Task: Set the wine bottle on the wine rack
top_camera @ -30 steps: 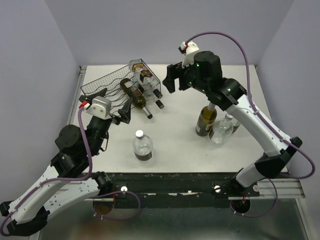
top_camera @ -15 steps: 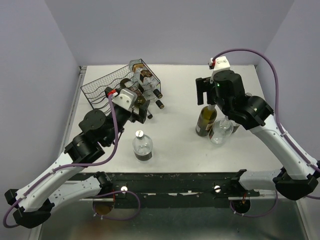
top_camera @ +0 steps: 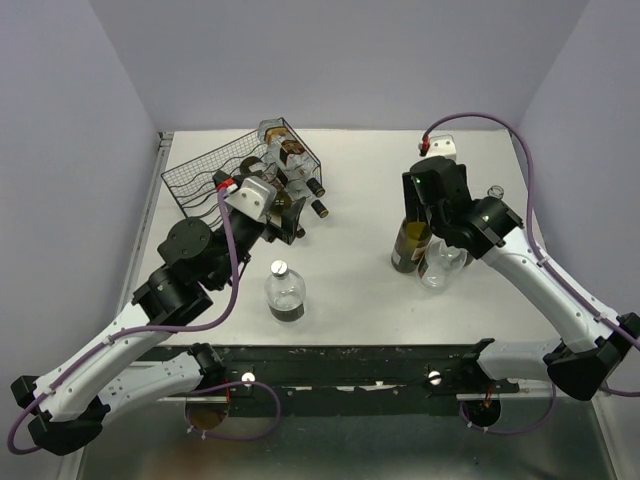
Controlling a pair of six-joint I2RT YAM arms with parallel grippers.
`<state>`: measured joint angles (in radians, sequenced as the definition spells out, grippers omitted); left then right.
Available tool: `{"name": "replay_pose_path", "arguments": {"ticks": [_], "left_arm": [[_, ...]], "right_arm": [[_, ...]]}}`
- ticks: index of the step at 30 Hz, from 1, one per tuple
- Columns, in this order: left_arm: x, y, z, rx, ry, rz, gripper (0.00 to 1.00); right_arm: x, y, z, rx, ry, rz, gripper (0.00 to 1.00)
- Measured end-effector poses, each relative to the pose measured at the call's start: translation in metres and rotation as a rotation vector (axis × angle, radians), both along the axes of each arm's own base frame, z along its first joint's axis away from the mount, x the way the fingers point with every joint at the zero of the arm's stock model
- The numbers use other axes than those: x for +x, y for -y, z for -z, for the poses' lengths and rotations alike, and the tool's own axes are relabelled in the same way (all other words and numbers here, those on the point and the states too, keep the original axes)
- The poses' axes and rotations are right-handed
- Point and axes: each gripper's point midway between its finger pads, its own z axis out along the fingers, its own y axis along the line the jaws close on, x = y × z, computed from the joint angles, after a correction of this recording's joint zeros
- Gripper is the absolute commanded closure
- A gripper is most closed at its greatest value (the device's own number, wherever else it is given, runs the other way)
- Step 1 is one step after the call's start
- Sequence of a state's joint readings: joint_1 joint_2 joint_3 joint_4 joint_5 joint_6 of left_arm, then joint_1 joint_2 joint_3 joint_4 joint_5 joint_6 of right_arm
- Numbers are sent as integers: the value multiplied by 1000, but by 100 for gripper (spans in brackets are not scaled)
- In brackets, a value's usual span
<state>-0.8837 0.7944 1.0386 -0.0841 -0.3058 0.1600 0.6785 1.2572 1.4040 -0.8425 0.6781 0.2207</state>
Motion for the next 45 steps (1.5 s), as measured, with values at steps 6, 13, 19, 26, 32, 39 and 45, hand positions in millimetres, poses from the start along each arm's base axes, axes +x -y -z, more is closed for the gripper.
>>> {"name": "replay_pose_path", "arguments": {"ticks": [6,13,19,26,32,39,45], "left_arm": [[1,3,-2,-3,10,9,1],[1,10,-5,-4,24,33,1],[3,18,-2,7,22,54,1],[-7,32,-4,22,40,154,1],[-31,62,1,71,55,368,1],[-52,82,8,90,44,533,1],[-71,100,34,137,-23,686,1]], "right_arm": [[3,-8,20,39,-37,-24,42],[6,-19,24,86,-35,-43,93],[7,-22,24,93,-35,-61,99],[-3,-35,16,155,-45,-162,100],[-35,-45,-29,314,38,-311,99],[-72,-59,-69,461,119,-501,99],[-100,-71,-87,551,153,-649,99]]}}
